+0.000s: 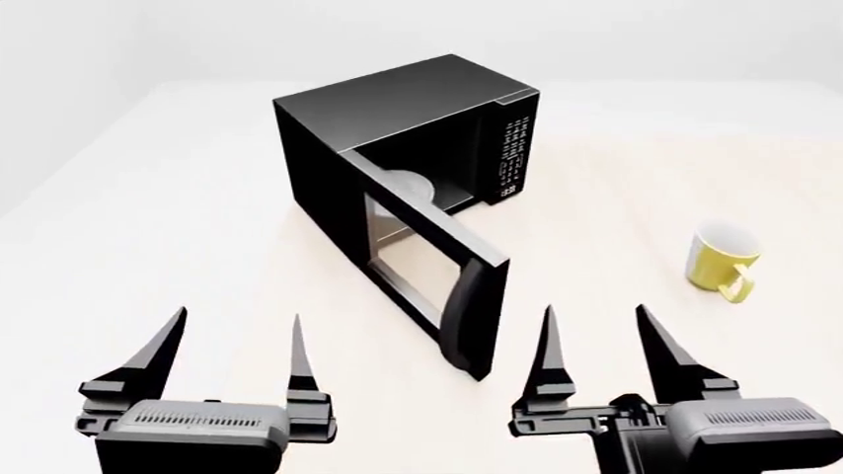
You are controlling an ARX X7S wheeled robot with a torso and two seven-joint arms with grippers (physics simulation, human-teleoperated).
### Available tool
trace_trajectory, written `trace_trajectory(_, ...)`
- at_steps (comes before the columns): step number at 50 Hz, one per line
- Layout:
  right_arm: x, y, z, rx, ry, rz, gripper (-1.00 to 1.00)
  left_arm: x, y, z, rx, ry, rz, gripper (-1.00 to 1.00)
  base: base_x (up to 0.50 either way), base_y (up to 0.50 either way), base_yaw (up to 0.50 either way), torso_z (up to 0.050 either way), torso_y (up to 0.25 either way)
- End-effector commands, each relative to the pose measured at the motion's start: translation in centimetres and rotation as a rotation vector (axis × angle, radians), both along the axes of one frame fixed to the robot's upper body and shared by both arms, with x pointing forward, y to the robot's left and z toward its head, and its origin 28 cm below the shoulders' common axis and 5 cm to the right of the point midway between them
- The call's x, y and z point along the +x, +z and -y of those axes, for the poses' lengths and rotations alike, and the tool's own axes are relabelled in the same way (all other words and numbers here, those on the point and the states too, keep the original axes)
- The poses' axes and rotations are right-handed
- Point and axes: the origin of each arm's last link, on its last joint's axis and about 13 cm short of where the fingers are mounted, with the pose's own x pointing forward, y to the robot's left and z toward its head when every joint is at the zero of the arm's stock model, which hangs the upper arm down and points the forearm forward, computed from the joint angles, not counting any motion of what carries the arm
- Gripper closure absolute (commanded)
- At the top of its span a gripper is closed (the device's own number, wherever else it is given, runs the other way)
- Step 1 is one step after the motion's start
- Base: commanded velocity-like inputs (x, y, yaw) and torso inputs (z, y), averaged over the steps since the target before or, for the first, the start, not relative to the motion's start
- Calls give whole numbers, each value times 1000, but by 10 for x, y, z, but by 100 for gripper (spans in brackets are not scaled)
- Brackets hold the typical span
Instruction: Close the microwave.
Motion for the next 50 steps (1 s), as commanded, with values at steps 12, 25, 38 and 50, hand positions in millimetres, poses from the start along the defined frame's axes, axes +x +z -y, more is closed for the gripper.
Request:
trace_trajectory(12, -6, 8, 2, 8, -10, 19, -100, -3, 4, 0, 0, 1, 13, -100, 500, 0, 0, 0, 0)
trace_trajectory(25, -9, 13, 2, 3, -12, 38, -100, -3, 5, -1, 1, 7, 20, -100, 167, 0, 0, 0, 1)
trace_trajectory(38, -9, 14, 2, 8, -21, 35, -100, -3, 6, -1, 2, 5, 19, -100, 0, 400, 0, 0, 0)
trace_trajectory(50, -10, 14, 3, 14, -6, 46, -100, -2, 5, -1, 0, 4, 17, -100, 131, 0, 0, 0, 0)
